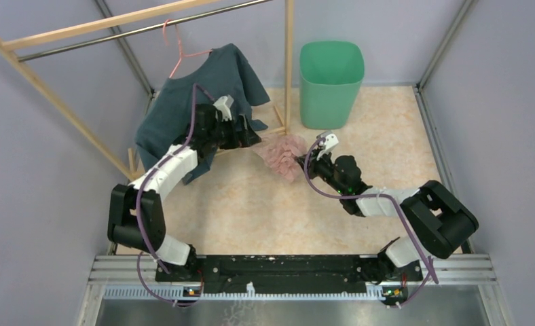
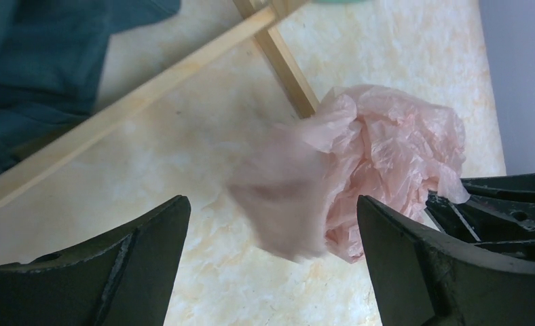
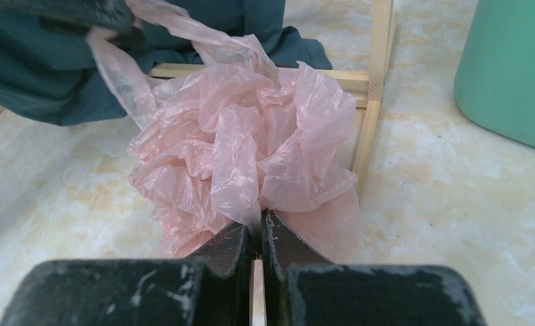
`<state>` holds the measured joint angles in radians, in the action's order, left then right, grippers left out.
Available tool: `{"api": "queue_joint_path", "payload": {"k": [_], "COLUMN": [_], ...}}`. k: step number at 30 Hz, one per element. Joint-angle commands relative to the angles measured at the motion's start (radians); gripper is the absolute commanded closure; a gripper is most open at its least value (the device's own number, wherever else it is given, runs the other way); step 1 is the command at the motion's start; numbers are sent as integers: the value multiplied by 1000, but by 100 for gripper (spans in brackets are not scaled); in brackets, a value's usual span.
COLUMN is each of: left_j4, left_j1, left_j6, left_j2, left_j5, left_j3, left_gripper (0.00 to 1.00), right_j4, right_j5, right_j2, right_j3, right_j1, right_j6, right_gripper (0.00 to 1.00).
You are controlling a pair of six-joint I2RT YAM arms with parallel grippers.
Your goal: Put the trash bags into the trash bin
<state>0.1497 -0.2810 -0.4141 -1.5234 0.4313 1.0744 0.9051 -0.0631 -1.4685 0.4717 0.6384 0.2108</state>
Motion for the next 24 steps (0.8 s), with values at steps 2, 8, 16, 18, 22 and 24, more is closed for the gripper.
{"api": "queue_joint_path", "payload": {"k": [2,8,16,18,22,24], "left_j4": [-28,-90,-92,-81,-100,-139], "left_j1": [45,67,51,51,50,49], "left_j6": [5,-47,-42,-25,-1,0], "left_j2": [78,39,13,25,86,123], "left_j5": [36,220,236,216,203,224], "left_j3": [1,-18,-17,-12,-23,-40], "left_gripper": [1,1,28,49,81,91], "right_j4": [77,118,140,138,127,83], "right_j5": [-38,-48,-57,-59,-43,1], "right_j2": [13,12,15,15,22,38], "right_j3": [23,2,-11,-11,-14,-6], "right_j1": [-2,-3,-2,-3,-2,-3], "right_j6": [-19,-11,1,3,17,35], "right_gripper": [100,100,100,100,87,71]}}
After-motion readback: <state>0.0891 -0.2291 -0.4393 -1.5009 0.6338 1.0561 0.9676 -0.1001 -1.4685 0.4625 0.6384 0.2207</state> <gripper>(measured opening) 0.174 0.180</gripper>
